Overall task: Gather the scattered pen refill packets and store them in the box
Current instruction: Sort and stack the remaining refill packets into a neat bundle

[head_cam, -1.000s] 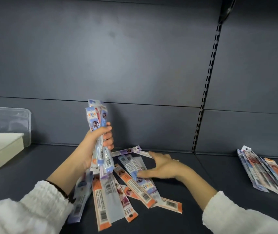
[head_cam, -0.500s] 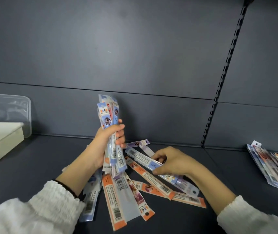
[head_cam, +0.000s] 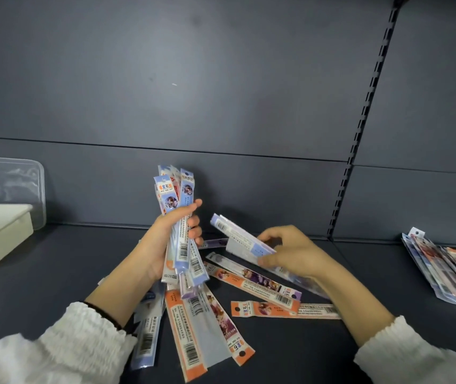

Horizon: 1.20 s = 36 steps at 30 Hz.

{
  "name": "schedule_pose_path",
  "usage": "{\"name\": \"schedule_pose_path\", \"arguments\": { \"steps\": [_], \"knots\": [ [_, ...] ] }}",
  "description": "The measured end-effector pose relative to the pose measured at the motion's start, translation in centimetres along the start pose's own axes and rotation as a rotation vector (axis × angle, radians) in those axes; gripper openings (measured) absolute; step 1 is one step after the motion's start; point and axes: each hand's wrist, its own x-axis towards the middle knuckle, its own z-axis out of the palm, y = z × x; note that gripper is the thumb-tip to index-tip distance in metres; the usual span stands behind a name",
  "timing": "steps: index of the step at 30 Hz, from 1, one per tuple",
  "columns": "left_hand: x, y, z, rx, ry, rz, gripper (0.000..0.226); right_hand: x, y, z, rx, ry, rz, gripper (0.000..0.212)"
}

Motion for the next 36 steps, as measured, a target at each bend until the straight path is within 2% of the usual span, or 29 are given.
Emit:
{"name": "schedule_pose_path", "arguments": {
  "steps": [5, 9, 11, 13, 16, 18, 20, 22, 24, 27, 29, 32, 34, 36],
  "knots": [
    [-0.1, -0.4, 0.4, 0.015, -0.014, -0.161, 0.017, -0.5, -0.5, -0.1, 0.199, 0.247, -0.257, 0.026],
    [0.0, -0.4, 1.0, 0.038, -0.144, -0.296, 0.048, -1.0, -1.2, 0.3, 0.062, 0.345, -0.595, 0.024],
    [0.2, -0.2, 0.8, 0.072, -0.160, -0.273, 0.067, -1.0, -1.0, 0.7, -0.052, 0.371, -0.721, 0.022],
    [0.3, 0.0, 0.2, 0.114, -0.152, -0.278, 0.072, -0.9, -0.8, 0.9, -0.092, 0.402, -0.773, 0.023],
    [-0.4, 0.0, -0.2, 0.179, -0.148, -0.411, 0.068, -0.6, -0.7, 1.2, -0.167, 0.442, -0.831, 0.019],
    [-0.9, -0.1, -0.1, 0.226, -0.199, -0.463, 0.074, -0.4, -0.7, 1.4, -0.232, 0.468, -0.862, 0.019],
    [-1.4, -0.2, 0.7, 0.238, -0.292, -0.483, 0.063, -0.3, -0.7, 1.4, -0.278, 0.497, -0.873, 0.022],
    [-1.9, -0.6, 1.7, 0.273, -0.346, -0.471, 0.058, -0.3, -0.7, 1.5, -0.312, 0.533, -0.871, 0.025],
    [-2.0, -0.9, 2.4, 0.341, -0.309, -0.398, 0.041, -0.3, -0.6, 1.4, -0.326, 0.590, -0.841, 0.026],
    [-1.8, -0.9, 2.5, 0.411, -0.223, -0.275, 0.033, -0.5, -0.7, 0.9, -0.217, 0.620, -0.607, 0.047],
    [-1.6, -1.0, 2.1, 0.410, -0.173, -0.240, 0.038, -0.8, -1.0, 0.6, 0.042, 0.575, -0.420, 0.049],
    [-1.3, -1.1, 1.8, 0.412, -0.127, -0.215, 0.041, -1.1, -1.5, 0.4, 0.450, 0.424, -0.174, 0.018],
    [-1.3, -1.2, 2.0, 0.420, -0.134, -0.202, 0.042, -1.3, -2.0, 0.6, 0.543, 0.264, -0.058, 0.025],
    [-1.4, -1.2, 2.3, 0.432, -0.163, -0.196, 0.042, -1.2, -2.3, 1.0, 0.572, 0.170, -0.033, 0.036]
  ]
}}
